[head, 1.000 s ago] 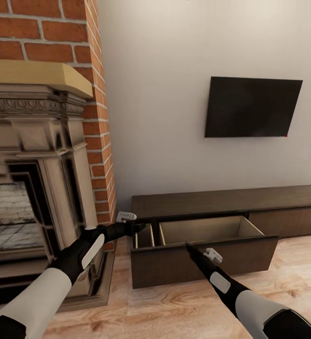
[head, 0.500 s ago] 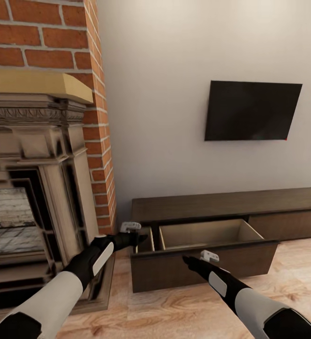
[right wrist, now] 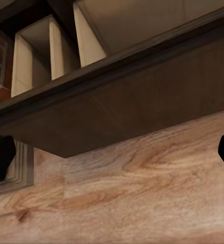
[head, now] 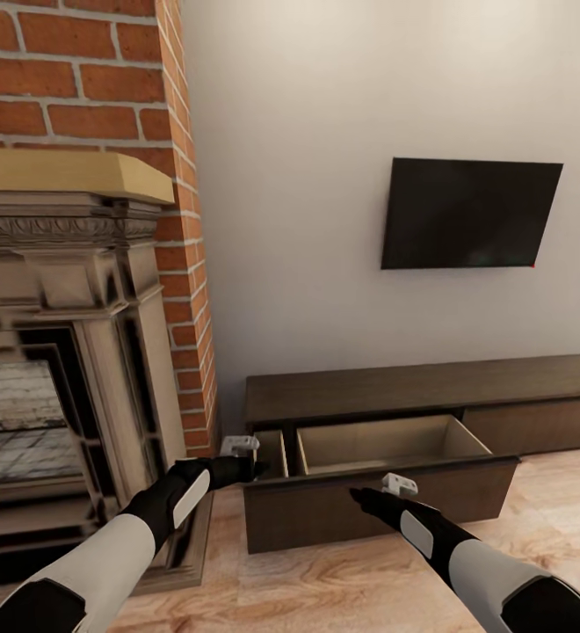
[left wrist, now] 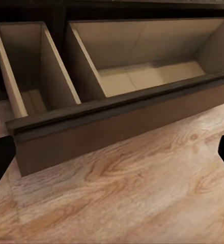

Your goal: Place each of the two pumpkins and all three candles from the living room inside a cabinet in the living room (use any cabinet), then make sure every cabinet is closed, and position the cauldron so it is next to a table in the living room.

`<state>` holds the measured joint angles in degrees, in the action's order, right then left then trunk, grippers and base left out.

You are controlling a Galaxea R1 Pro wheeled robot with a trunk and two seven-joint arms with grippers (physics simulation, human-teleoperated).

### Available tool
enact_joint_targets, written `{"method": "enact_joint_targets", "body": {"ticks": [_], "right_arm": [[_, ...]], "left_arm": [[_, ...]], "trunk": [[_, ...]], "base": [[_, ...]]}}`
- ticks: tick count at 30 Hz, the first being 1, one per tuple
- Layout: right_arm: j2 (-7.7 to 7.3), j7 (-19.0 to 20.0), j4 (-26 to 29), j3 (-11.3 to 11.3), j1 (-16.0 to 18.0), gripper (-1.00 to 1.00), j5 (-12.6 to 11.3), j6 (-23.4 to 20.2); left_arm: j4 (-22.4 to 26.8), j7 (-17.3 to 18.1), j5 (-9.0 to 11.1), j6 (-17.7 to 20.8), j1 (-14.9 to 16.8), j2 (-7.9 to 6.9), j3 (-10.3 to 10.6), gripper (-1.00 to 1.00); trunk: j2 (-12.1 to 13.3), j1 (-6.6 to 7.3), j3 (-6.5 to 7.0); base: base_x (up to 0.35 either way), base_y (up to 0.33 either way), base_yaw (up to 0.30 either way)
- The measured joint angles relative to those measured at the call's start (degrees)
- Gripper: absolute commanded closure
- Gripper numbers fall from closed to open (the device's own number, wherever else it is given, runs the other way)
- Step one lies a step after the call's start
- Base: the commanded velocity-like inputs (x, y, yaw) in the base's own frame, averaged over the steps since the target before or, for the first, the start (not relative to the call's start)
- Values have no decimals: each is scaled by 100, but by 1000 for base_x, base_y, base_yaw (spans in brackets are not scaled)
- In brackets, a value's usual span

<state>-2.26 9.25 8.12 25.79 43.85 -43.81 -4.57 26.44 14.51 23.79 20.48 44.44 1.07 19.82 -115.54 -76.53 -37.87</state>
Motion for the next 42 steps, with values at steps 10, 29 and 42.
{"method": "enact_joint_targets", "body": {"ticks": [10,29,42], "right_arm": [[-55,5,-1,-5,-2,-100,177,1],[-78,13,-2,77,-19,-100,458,12],[-78,-2,13,90,-22,-100,785,0]], "left_arm": [[-28,17,4,-453,-3,1,-4,-100],[-270,26,26,-555,-7,10,-16,-100],[-347,20,12,-999,-8,77,-2,-100]], "trunk": [[401,220,180],[443,242,193],[443,242,127]], "base": [[0,0,0],[-2,2,-96],[-111,53,-121]]}}
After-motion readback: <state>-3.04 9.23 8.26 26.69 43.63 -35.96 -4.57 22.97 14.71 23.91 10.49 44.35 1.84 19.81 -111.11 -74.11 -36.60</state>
